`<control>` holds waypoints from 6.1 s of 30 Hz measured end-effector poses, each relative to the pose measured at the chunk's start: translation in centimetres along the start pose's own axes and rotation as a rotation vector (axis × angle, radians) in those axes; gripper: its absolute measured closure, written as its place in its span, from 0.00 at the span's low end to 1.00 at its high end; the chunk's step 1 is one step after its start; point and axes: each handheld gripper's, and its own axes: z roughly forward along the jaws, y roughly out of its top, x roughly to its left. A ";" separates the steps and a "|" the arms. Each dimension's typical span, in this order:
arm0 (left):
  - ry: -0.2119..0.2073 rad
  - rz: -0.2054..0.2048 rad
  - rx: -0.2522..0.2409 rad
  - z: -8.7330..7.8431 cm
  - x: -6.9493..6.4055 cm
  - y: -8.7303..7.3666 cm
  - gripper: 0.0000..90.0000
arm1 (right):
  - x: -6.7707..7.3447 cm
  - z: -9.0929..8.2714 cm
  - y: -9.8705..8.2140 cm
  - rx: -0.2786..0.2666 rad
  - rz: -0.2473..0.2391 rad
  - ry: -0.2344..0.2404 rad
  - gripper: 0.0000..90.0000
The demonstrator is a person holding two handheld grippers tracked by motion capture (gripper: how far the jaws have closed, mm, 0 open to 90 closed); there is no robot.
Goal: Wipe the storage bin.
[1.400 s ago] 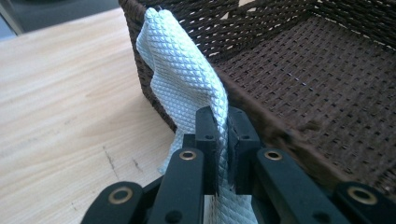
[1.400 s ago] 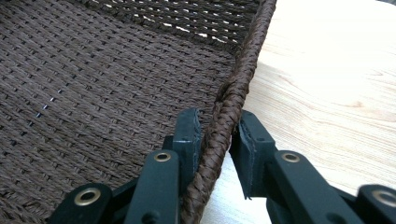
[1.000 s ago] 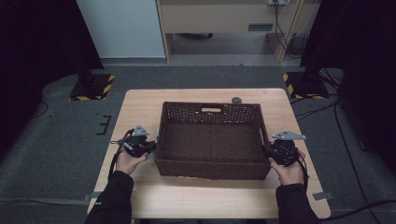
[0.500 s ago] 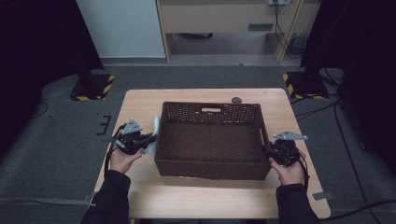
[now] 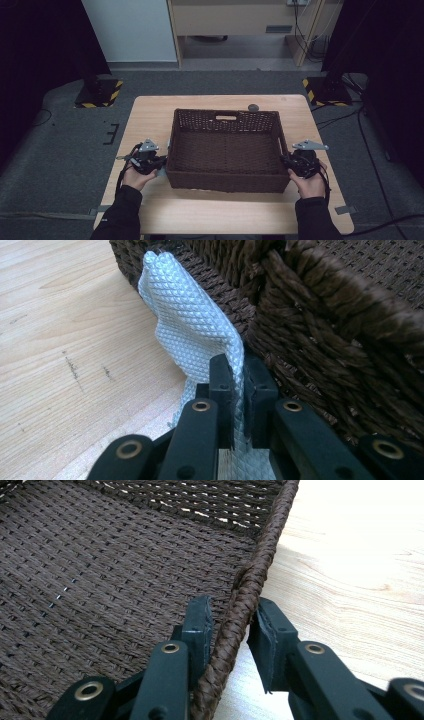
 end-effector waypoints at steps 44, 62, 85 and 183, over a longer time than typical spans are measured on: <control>-0.040 0.023 -0.083 -2.3 -0.5 1.2 0.93 | -0.3 -0.2 -0.2 -0.004 0.019 -0.030 0.76; -0.057 0.015 -0.093 -3.8 -1.4 0.2 0.93 | -0.3 -0.2 -0.1 0.002 0.022 -0.033 0.76; -0.064 0.038 -0.131 -6.7 -3.5 -0.7 0.93 | -0.3 -0.2 -0.2 0.000 0.023 -0.030 0.76; 0.277 -0.240 0.017 -4.8 3.0 -6.6 0.72 | -0.4 -0.2 -0.3 -0.005 0.035 -0.021 0.76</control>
